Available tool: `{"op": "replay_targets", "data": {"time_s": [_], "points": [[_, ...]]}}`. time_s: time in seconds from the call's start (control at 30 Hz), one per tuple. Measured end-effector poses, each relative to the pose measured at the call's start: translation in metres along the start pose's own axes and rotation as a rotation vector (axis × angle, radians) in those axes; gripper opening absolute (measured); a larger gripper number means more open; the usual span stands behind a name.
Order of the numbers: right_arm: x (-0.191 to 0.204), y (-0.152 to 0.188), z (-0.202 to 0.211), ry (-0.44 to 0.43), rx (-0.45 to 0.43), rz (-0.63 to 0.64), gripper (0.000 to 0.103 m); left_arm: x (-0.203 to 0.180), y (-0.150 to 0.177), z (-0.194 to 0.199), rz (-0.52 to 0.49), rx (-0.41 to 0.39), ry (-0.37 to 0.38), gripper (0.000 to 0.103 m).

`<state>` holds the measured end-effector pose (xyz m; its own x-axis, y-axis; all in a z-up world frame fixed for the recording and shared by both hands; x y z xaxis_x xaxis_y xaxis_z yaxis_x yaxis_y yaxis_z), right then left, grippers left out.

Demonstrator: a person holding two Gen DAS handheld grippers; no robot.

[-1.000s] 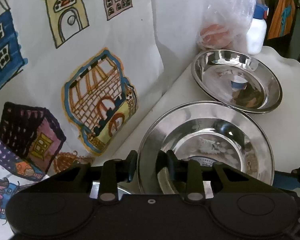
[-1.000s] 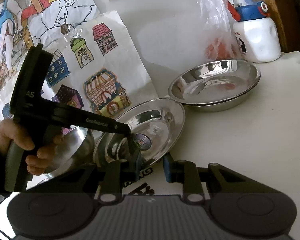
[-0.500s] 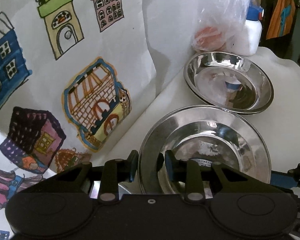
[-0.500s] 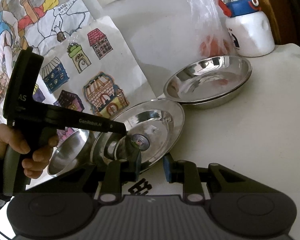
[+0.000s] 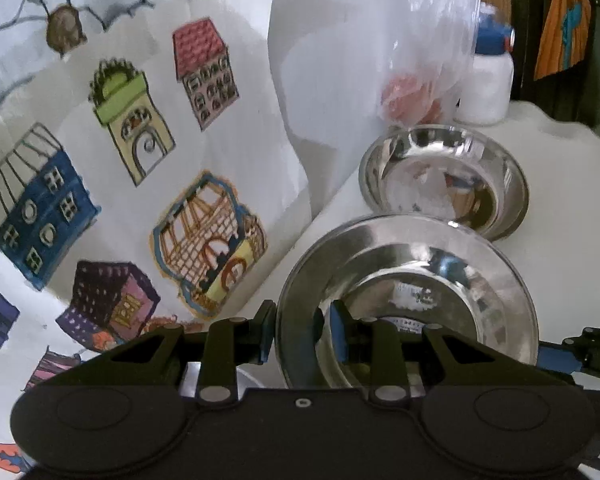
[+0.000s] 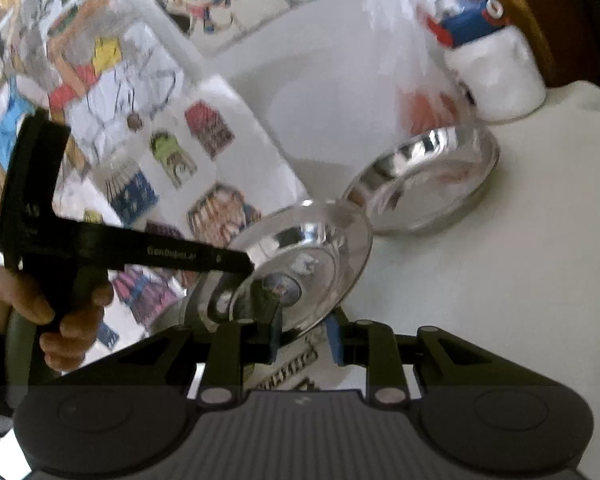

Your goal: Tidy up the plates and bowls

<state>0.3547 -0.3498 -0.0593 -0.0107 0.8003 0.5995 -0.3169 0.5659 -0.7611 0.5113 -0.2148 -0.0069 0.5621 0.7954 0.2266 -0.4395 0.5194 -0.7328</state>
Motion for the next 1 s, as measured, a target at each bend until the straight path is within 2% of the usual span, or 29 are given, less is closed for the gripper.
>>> {"op": "replay_targets", "data": {"time_s": [0.2, 0.37, 0.5, 0.7, 1.0], "points": [[-0.008, -0.014, 0.008, 0.054, -0.119, -0.003, 0.020, -0.012, -0.010, -0.005, 0.080, -0.064, 0.024, 0.031], [-0.021, -0.032, 0.000, 0.092, -0.148, 0.052, 0.020, -0.019, -0.023, -0.011, 0.177, -0.132, 0.052, 0.031], [-0.042, -0.043, -0.017, 0.095, -0.127, 0.047, 0.020, -0.020, -0.035, -0.020, 0.279, -0.190, 0.066, 0.031], [-0.057, -0.049, -0.029, 0.096, -0.131, 0.073, 0.020, -0.021, -0.041, -0.054, 0.391, -0.184, 0.096, 0.031], [-0.082, -0.057, -0.039, 0.135, -0.167, 0.074, 0.020, -0.029, -0.033, -0.087, 0.462, -0.172, 0.144, 0.031]]}}
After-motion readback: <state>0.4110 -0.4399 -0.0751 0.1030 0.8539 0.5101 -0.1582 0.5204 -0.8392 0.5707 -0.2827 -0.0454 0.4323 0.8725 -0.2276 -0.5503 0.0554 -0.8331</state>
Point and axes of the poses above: each gripper's, at about its wrist camera, not at the fingertips, and z roughly against the way its jaws point, x to its left, y to its underside, the point moved 4 cm from there along -z, roughly the way its jaws point, and after that the axes turned 12 degrees about -x, right-handed, at the moved point
